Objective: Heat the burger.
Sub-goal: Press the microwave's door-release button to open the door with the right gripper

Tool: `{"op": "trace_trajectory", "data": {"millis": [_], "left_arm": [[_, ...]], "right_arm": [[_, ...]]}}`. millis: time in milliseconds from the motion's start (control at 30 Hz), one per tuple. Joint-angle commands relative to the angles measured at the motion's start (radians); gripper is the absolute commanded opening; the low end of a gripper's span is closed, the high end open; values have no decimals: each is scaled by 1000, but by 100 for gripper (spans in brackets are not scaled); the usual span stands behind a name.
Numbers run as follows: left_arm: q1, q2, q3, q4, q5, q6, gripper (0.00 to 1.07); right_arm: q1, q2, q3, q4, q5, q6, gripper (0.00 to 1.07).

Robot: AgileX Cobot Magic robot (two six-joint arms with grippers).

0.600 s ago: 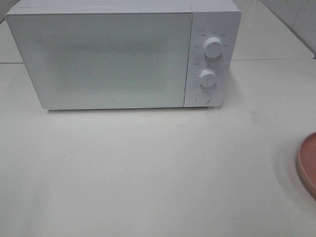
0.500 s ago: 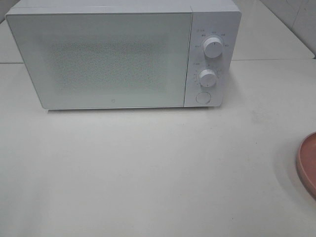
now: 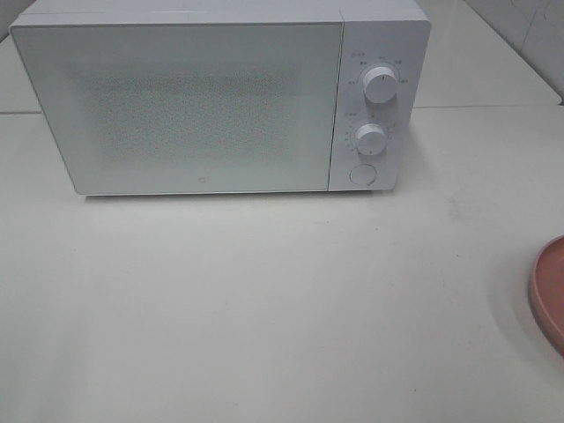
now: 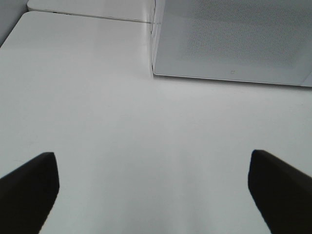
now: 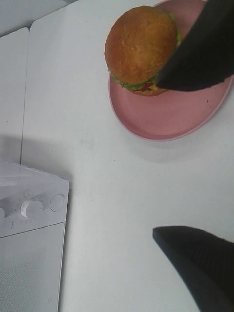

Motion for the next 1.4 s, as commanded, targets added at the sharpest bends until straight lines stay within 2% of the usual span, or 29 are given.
{"op": "trace_trajectory", "data": {"millis": [33, 200, 1400], "left_arm": [[0, -21, 3, -5, -10, 3, 98], [0, -21, 3, -5, -10, 3, 98], [0, -21, 3, -5, -10, 3, 98]], "right_arm": [[-4, -19, -20, -1, -30, 20, 75], [-4, 44, -55, -2, -73, 19, 75], [-4, 482, -49, -1, -436, 20, 75]]}}
